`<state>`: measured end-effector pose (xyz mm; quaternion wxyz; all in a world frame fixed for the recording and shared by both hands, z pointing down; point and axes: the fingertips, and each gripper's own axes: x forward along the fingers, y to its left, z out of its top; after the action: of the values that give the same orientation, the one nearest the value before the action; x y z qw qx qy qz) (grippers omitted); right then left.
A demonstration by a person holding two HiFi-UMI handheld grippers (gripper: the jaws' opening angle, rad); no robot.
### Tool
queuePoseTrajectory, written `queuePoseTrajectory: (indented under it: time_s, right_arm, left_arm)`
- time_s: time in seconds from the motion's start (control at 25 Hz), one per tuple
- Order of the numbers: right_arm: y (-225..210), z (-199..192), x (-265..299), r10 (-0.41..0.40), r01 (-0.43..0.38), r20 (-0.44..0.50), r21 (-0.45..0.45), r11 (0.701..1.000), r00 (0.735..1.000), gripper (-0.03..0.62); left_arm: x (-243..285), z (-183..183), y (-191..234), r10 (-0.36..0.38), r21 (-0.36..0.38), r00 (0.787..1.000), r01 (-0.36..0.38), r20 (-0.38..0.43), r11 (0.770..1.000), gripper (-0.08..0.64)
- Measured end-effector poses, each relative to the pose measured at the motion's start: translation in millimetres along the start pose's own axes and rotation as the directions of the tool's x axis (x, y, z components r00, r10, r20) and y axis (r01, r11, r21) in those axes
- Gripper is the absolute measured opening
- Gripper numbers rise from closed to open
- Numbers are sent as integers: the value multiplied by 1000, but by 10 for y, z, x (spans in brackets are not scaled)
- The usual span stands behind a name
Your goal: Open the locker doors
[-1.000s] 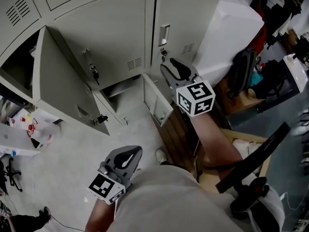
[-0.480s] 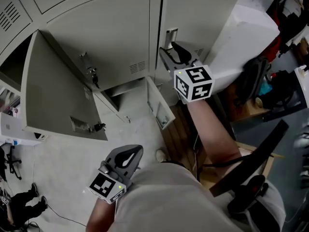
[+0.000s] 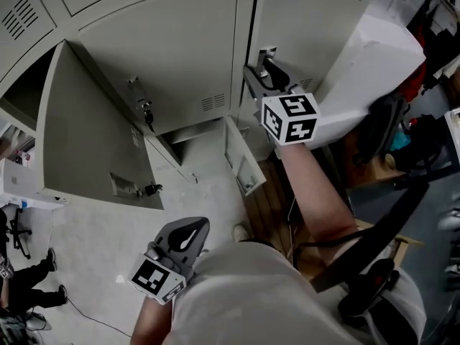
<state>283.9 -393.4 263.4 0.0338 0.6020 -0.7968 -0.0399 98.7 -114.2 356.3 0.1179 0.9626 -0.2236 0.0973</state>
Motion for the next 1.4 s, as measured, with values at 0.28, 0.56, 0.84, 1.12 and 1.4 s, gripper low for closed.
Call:
queuePoseTrajectory:
  time_s: [0.28,0.56,0.84,1.12,1.4]
  right_arm:
    - [12,-20,31,-30,30,-16,9,1000,999,149]
    - [2,-26,-146,-45,45,-19,14,999,999,137]
    - [-16,-38,-441,-47,47,-17,-1,999,999,112]
    - [-33,-61,-767,28,-27,-18,31,999,999,112]
    - [-129,-83,-1133,65,-63,-17,69,996,998,112]
  left_arm:
    - [-101,-14,41,19,-1,1000,-19,5,1000,11]
    - [-108,-16,16,-7,8,1000,7,0,1000,11]
    - [-11,16,-84,-73,32,997,73,-10,997,11]
    - [101,26,-212,-132,49,991,133,-25,990,11]
    - [291,52,-362,-219,68,975,222,-48,973,11]
